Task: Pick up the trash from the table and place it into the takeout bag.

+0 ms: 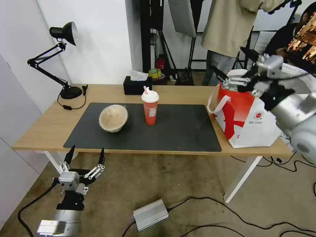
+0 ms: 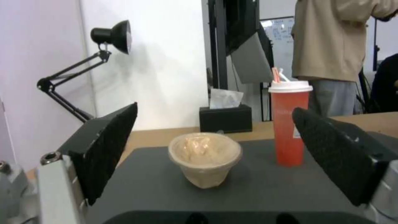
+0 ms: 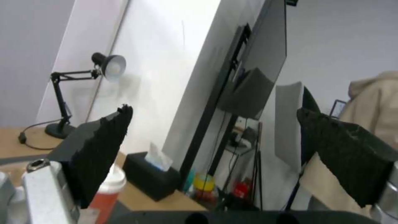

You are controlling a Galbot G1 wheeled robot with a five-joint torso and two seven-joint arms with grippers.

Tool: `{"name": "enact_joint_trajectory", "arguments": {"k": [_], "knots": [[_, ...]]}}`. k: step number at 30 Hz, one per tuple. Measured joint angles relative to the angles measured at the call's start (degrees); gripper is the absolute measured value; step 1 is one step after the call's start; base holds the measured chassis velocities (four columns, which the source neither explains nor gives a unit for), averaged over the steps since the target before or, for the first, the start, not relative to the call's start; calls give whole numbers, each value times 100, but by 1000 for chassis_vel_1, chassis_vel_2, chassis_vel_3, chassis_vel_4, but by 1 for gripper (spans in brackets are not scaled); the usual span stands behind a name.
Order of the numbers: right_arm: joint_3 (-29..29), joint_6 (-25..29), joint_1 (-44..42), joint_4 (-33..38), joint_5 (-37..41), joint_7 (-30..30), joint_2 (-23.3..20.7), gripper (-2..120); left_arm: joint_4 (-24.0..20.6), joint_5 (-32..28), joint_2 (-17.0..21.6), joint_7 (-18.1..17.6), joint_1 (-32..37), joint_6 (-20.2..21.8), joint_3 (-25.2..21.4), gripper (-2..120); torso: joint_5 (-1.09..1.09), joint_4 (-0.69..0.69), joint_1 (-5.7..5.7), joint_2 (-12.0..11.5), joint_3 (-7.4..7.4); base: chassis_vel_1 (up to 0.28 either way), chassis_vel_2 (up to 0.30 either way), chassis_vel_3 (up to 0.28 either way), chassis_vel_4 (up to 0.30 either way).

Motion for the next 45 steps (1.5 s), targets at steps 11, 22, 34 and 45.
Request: {"name": "enact_joint_trajectory", "arguments": {"k": [11,22,34,45], "knots": [[463,552,-1354,296,-716,-233,992,100,-222,96,-39,-14,-65,155,90,100,-1,1,0,0,0,0,0,0,0],[439,1099,-2114,339,-1203,-388,1603,100,-310,170,-99,-12,-30,162,129,100,0,1,0,0,0,0,0,0,0],[356,1707,-2861,207,-1694,-601,2296,100,-348,222,-99,-22,-31,176,131,100,0,0,-1,1,0,0,0,0,0],[285,2325,-3294,-71,-2127,-676,2776,100,-361,268,-104,-38,-23,176,124,100,0,1,-1,0,0,0,0,0,0]]}}
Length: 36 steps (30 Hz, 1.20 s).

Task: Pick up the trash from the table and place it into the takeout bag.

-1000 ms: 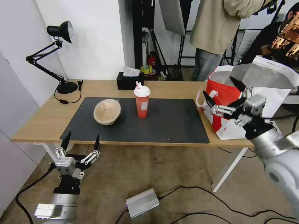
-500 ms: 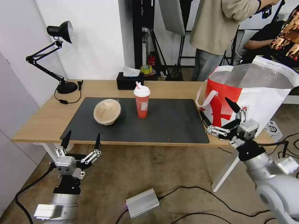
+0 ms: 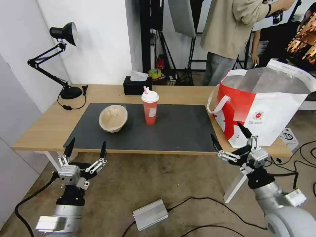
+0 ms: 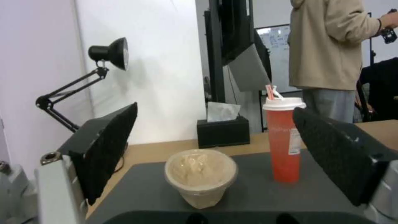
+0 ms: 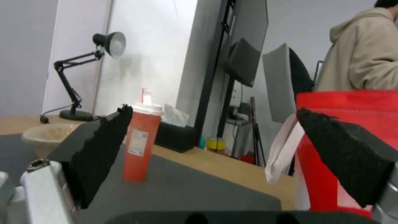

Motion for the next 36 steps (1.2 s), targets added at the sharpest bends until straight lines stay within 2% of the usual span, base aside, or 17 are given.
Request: {"name": "enact_joint_trajectory", "arguments": {"k": [13,30,36], "knots": [[-108,351,-73,-263,-282,-33,124,100,7,56,-1,-2,33,-1,-7,100,0,0,0,0,0,0,0,0,0],[-223,359,-23,-273,-323,-33,130,100,33,85,-1,-2,33,-1,11,100,1,0,0,0,0,0,0,0,0],[-328,185,209,-280,-322,-26,36,100,53,77,1,0,27,-5,3,100,1,0,0,0,1,0,0,0,0]]}}
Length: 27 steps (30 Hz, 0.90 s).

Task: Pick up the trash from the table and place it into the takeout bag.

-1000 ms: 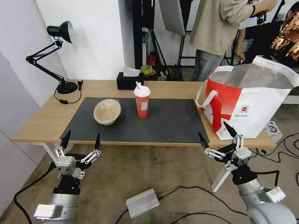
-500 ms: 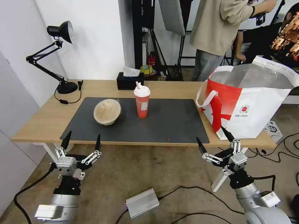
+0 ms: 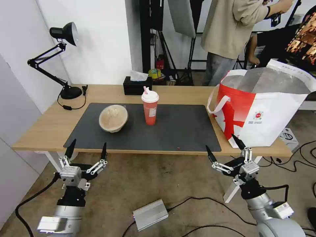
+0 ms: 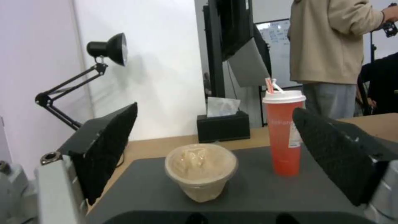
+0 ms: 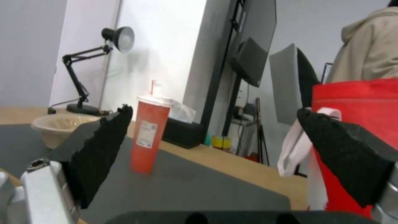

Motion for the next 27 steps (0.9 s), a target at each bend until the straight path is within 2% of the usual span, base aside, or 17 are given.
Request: {"name": "enact_joint_trajectory", "arguments": {"k": [22,27], "knots": [[-406,-981,1229,-112,251,87,-393,100,131,-22,5,31,-36,-53,31,100,0,0,0,0,0,0,0,0,0],[-641,-1270,1692,-344,552,129,-640,100,184,-16,4,47,-24,-76,70,100,0,0,0,0,0,0,0,0,0]]}}
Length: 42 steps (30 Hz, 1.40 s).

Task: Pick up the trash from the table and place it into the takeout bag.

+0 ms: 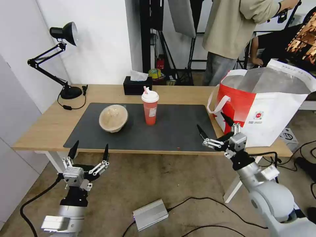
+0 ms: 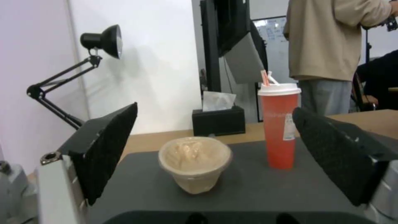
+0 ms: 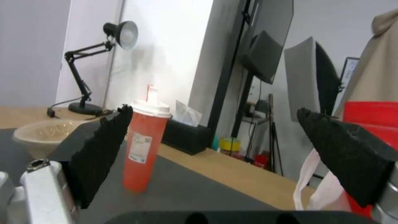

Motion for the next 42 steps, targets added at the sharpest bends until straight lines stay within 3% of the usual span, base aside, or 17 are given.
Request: {"name": "enact_joint_trajectory", "arguments": {"k": [5,18,42], "knots": [[-179,-99,199,-137,198,3,-125,100,8,4,-1,0,4,-25,-5,100,0,0,0,0,0,0,0,0,0],[-1402,-756,1319,-618,1307,85,-439,100,-15,75,-6,-3,1,10,-50,100,0,0,0,0,0,0,0,0,0],[-2633,-1678,3080,-1233,2546,195,-1140,100,95,102,-11,0,-63,30,-76,100,0,0,0,0,0,0,0,0,0]]}}
